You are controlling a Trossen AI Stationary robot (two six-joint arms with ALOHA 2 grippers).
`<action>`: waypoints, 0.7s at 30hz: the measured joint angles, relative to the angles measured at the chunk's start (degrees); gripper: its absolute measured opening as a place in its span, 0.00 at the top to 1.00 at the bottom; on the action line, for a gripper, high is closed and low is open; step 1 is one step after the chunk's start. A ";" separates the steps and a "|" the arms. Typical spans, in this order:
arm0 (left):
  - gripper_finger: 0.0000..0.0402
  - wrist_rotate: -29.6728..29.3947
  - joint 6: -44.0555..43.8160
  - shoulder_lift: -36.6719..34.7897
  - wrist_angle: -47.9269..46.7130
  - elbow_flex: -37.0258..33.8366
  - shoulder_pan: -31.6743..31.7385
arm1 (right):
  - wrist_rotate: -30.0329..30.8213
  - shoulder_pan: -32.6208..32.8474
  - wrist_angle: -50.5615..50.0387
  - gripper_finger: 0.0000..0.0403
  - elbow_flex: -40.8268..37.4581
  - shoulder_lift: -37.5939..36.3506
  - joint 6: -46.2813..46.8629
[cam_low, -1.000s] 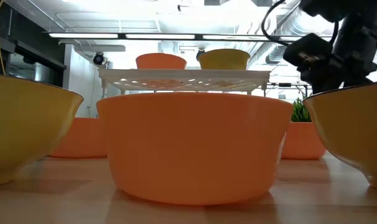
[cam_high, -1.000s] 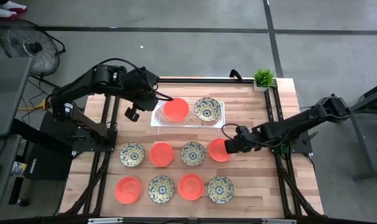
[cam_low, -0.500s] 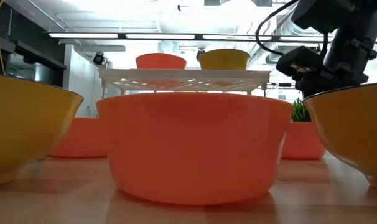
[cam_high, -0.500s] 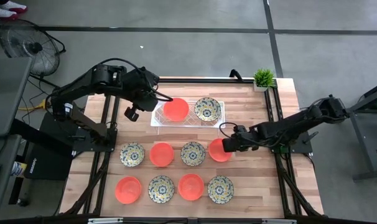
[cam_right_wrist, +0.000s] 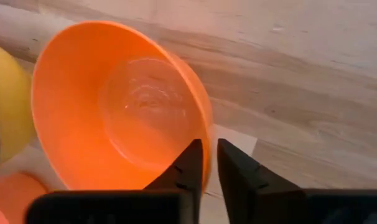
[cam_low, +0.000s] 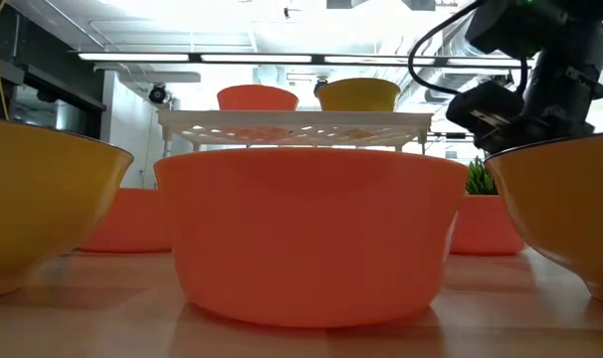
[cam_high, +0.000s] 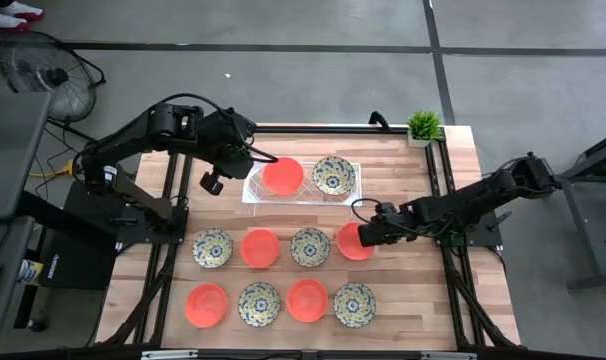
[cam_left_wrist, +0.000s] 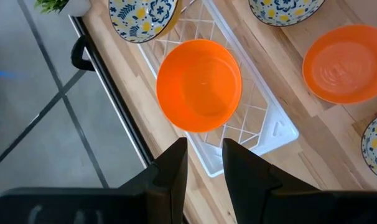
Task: Pick & Place Mini bowls
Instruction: Stack the orange bowl on top of the other orange bowl on the shelf
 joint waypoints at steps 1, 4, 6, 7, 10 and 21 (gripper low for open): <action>0.76 0.00 -0.02 0.00 0.00 0.00 0.00 | -0.36 0.00 -0.11 0.96 0.00 0.00 -0.30; 0.76 0.02 0.08 0.00 0.00 0.00 0.00 | -0.60 0.00 -0.52 0.99 0.00 0.00 -1.35; 0.76 0.01 0.27 0.00 0.00 0.00 0.00 | -1.13 0.00 -0.71 0.99 0.00 0.00 -1.80; 0.76 0.02 0.25 0.00 -0.02 0.00 0.00 | -1.15 0.07 -0.75 0.99 0.00 0.00 -2.12; 0.76 0.02 -0.51 0.00 -0.17 0.00 0.00 | -1.11 0.85 -0.75 0.99 0.00 -0.59 -2.55; 0.76 1.80 -5.78 0.00 -0.22 0.00 0.00 | 3.01 6.23 -1.18 1.00 0.02 -6.91 -1.50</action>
